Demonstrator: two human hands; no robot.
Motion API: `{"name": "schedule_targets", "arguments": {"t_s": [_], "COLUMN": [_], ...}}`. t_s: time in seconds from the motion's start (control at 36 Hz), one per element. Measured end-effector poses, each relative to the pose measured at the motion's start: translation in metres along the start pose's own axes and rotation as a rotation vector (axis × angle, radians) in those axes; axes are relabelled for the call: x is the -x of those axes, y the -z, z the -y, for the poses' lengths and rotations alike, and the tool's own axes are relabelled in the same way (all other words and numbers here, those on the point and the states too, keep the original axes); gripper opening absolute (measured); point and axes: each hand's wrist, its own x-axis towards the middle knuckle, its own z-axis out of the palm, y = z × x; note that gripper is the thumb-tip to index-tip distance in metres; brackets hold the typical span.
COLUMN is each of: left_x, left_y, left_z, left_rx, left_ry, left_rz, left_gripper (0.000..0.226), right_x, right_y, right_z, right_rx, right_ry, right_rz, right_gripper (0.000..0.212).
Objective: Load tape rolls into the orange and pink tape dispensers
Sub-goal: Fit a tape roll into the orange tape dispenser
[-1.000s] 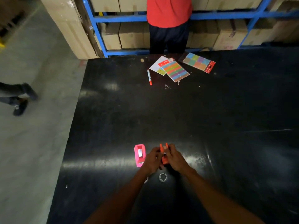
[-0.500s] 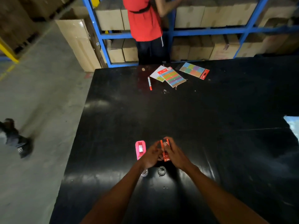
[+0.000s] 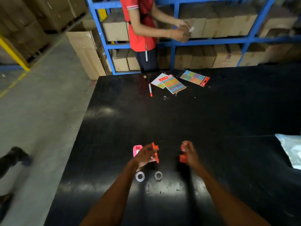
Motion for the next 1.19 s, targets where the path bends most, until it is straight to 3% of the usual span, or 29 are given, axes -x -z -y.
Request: {"name": "schedule_targets", "arguments": {"t_s": [0.11, 0.17, 0.31, 0.58, 0.97, 1.03, 1.11, 1.19], "left_x": [0.0, -0.009, -0.05, -0.054, -0.064, -0.059, -0.046, -0.028], "left_y": [0.01, 0.003, -0.022, -0.053, -0.051, -0.052, -0.057, -0.06], "left_z": [-0.001, 0.006, 0.041, 0.04, 0.042, 0.039, 0.036, 0.034], "left_rx": [-0.037, -0.132, -0.524, -0.803, -0.694, -0.688, -0.63, -0.305], "left_ry": [0.073, 0.13, 0.104, 0.09, 0.082, 0.005, -0.257, -0.372], "left_rz": [0.043, 0.011, -0.202, -0.391, -0.453, -0.497, -0.566, -0.397], "left_gripper": [0.012, 0.023, 0.049, 0.057, 0.069, 0.062, 0.036, 0.021], "right_x": [-0.015, -0.016, -0.002, 0.016, 0.027, 0.028, 0.032, 0.039], "right_y": [0.028, 0.029, 0.02, 0.014, 0.003, 0.001, 0.0, -0.005], "right_z": [-0.01, -0.011, -0.008, -0.004, 0.012, 0.012, 0.01, 0.009], "right_rx": [0.05, 0.053, 0.005, 0.014, 0.06, 0.086, 0.109, 0.128], "right_ry": [-0.039, -0.034, -0.009, -0.054, -0.061, -0.059, -0.061, -0.073], "right_rz": [0.049, 0.054, 0.102, 0.232, 0.285, 0.28, 0.267, 0.269], "right_gripper": [0.016, 0.015, 0.02, 0.028, 0.028, 0.029, 0.03, 0.031]}}
